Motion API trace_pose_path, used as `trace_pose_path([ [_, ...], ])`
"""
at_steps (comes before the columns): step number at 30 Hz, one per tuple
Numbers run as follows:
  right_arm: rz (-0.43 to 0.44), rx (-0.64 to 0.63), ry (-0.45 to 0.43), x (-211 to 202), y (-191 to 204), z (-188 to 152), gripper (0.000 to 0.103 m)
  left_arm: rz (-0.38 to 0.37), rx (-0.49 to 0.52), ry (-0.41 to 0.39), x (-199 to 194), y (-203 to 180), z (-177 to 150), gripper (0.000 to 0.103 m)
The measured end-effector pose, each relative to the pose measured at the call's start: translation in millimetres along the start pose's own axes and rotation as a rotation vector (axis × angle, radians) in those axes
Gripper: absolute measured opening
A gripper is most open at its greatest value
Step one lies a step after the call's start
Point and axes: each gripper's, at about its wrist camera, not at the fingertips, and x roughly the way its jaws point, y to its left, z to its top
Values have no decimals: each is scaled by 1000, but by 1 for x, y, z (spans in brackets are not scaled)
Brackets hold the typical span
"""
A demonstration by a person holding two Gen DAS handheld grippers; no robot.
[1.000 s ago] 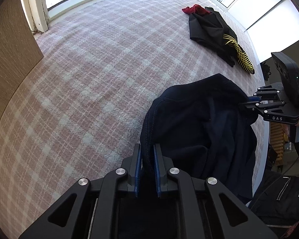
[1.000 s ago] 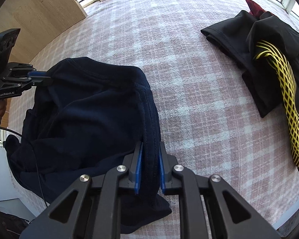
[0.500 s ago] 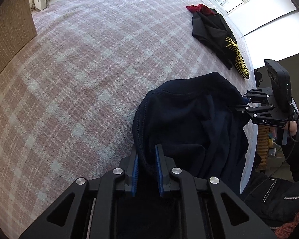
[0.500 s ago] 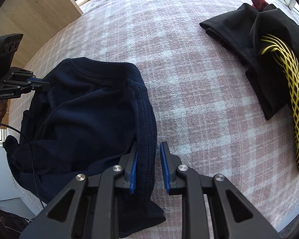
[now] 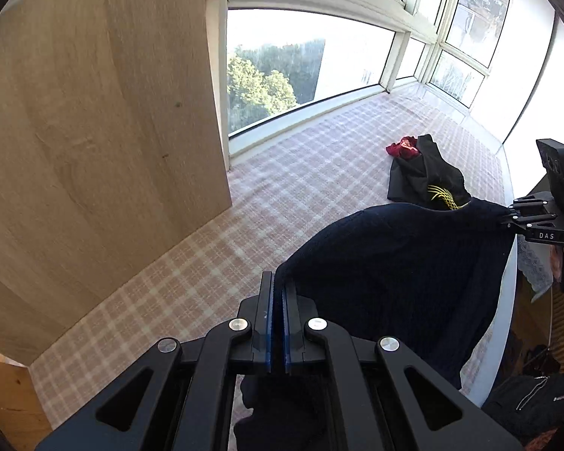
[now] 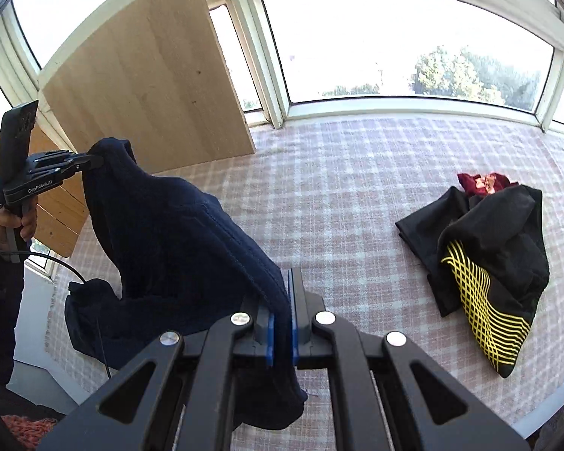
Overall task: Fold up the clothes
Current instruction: 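Grasp the garment with the right gripper and lift it with both grippers, then raise the navy garment high with both grippers to shake it out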
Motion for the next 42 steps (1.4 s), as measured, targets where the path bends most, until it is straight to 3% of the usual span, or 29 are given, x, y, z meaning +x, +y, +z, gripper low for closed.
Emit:
trace_pose_path([
  [3,-8,-136,-129,-63,48,39,5,156,29,-162,-93,-4,8,3],
  [6,-39,-252,-242,-124,97,74,5,254,18,-286,-183,1,20,3],
  [12,-84,-399,-423,-238,177,122,5,459,79,-416,-327,-10,39,3],
  [20,-153,-503,-601,-363,235,140,6,705,126,-536,-461,-67,45,3],
  [26,-131,-506,-647,-420,233,132,6,681,98,-554,-505,-97,43,3],
  [31,-189,-545,-665,-442,235,116,6,677,100,-540,-514,-118,37,3],
  [38,-235,-569,-734,-494,234,98,6,707,139,-586,-544,-170,29,3],
  [42,-271,-579,-777,-511,238,98,6,721,164,-596,-553,-179,33,3],
])
